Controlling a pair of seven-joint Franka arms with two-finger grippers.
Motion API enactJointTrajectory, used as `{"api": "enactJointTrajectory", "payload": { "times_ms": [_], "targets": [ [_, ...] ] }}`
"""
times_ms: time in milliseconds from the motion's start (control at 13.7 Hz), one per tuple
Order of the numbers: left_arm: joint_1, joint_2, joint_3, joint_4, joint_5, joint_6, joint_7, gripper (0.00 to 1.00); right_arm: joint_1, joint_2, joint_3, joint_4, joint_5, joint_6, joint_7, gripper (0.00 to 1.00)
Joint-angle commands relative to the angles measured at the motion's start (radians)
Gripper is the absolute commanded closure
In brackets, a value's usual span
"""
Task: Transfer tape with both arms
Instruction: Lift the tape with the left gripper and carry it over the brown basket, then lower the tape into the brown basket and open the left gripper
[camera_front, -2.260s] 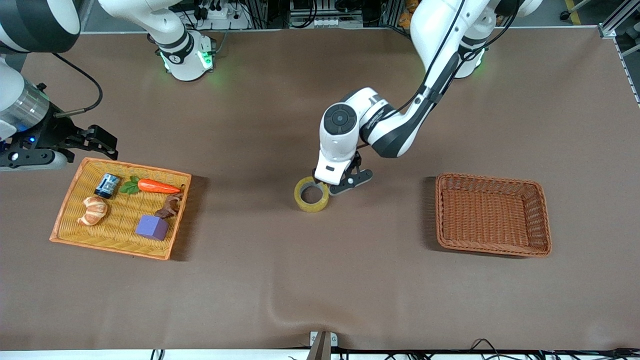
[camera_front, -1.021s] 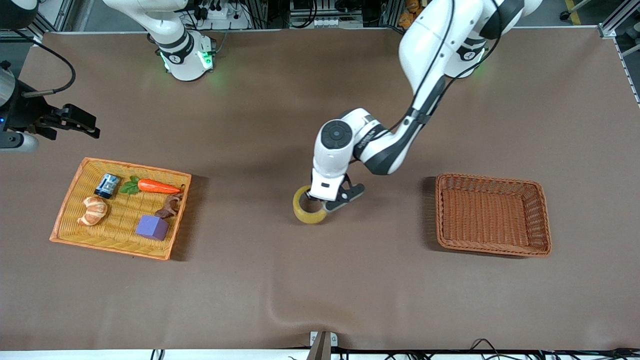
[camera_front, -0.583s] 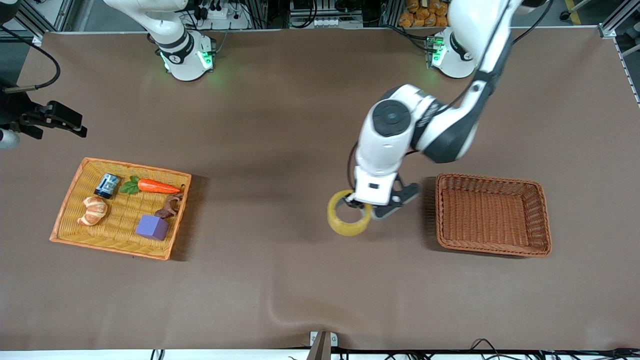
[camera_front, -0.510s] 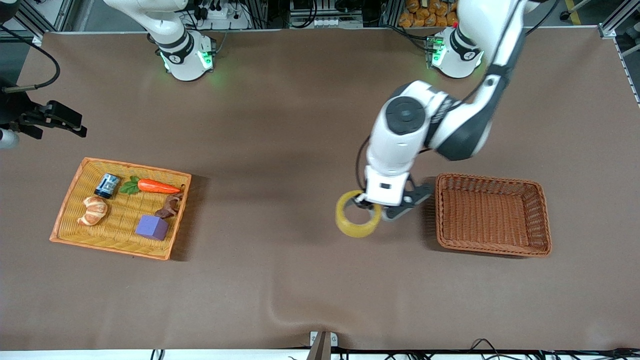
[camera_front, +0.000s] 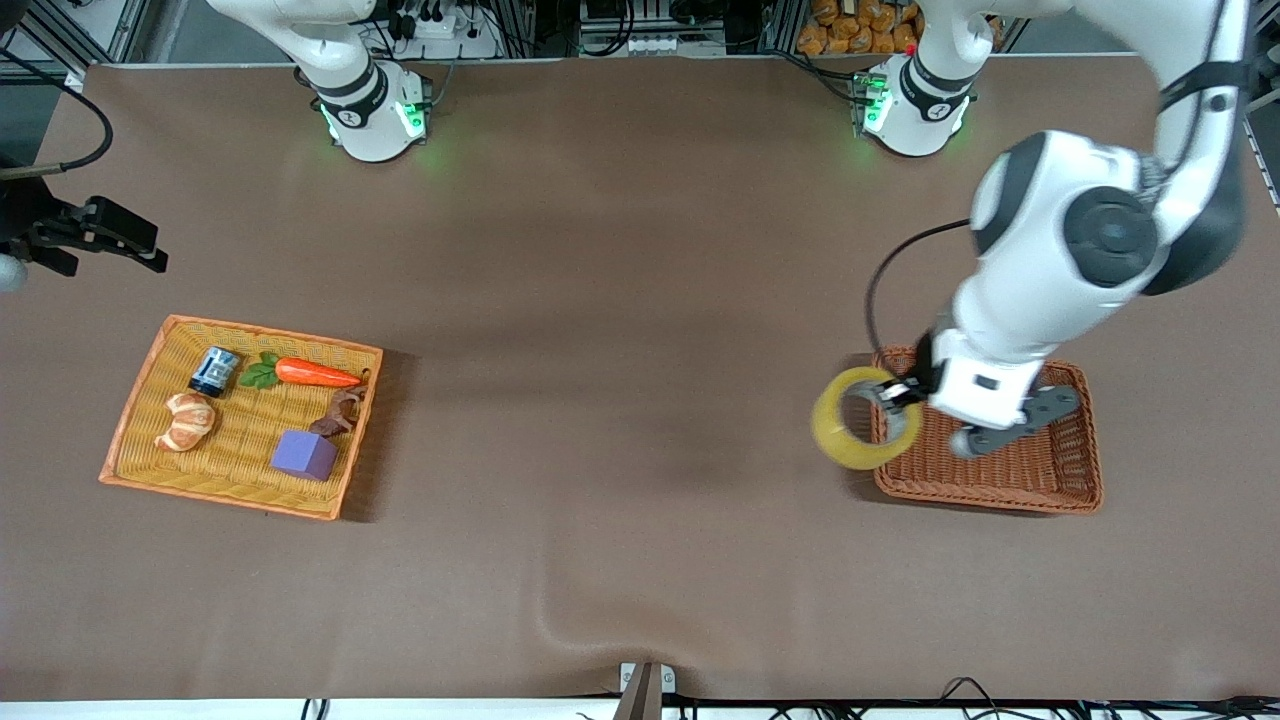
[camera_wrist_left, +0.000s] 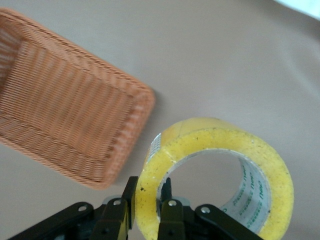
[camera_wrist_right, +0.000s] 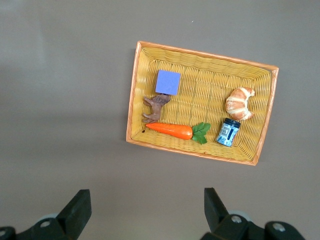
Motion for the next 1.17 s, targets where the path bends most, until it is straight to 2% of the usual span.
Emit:
{"api": "enactJointTrajectory", "payload": {
  "times_ms": [0,219,438,583,875,1021,1094],
  "targets": [
    [0.101,-0.051,-0.012,-0.101,-0.024,0.0,0.135,1.0,-0.022,0.001,0.012,0.055,0.015,-0.021,-0.004,0.0],
    [0.2,-0.025,-0.012,-0.162,-0.023,0.053,0.241,1.0,-0.031,0.001,0.009,0.055,0.002,-0.033,0.019,0.0],
    [0.285,0.008,-0.011,-0.289,-0.01,0.232,0.347,1.0,-0.051,0.007,0.01,0.053,0.002,-0.045,0.018,0.0],
    [0.312,0.052,-0.009,-0.336,-0.007,0.338,0.37,1.0,-0.051,0.007,0.01,0.053,0.002,-0.056,0.019,0.0],
    [0.326,0.185,-0.003,-0.334,-0.007,0.449,0.38,1.0,-0.054,0.007,0.012,0.055,0.002,-0.075,0.016,0.0],
    [0.329,0.207,0.0,-0.339,-0.004,0.478,0.38,1.0,-0.055,0.01,0.012,0.058,0.0,-0.075,0.018,0.0],
    [0.329,0.207,0.0,-0.34,-0.004,0.478,0.38,0.83,-0.054,0.01,0.012,0.058,-0.001,-0.073,0.021,0.0]
  ]
}}
